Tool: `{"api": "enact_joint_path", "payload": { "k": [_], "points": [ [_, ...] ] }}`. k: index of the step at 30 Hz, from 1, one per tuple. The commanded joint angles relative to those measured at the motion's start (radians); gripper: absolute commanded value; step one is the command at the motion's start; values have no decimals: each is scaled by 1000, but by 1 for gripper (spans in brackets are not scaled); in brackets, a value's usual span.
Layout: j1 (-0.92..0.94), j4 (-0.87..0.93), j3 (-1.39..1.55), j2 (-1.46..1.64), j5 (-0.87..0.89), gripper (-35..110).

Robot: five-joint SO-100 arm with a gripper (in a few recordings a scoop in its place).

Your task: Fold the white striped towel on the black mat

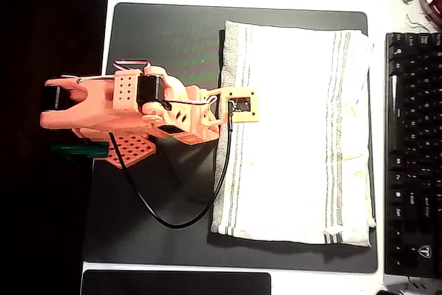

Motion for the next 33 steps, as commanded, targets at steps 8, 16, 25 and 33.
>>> {"api": "enact_joint_path", "payload": {
  "k": [8, 16, 25, 33],
  "points": [
    [-14, 18, 23, 25, -9, 0],
    [-11, 18, 23, 25, -9, 0],
    [-14, 18, 23, 25, -9, 0],
    [-21, 18, 23, 25, -9, 0]
  ]
}}
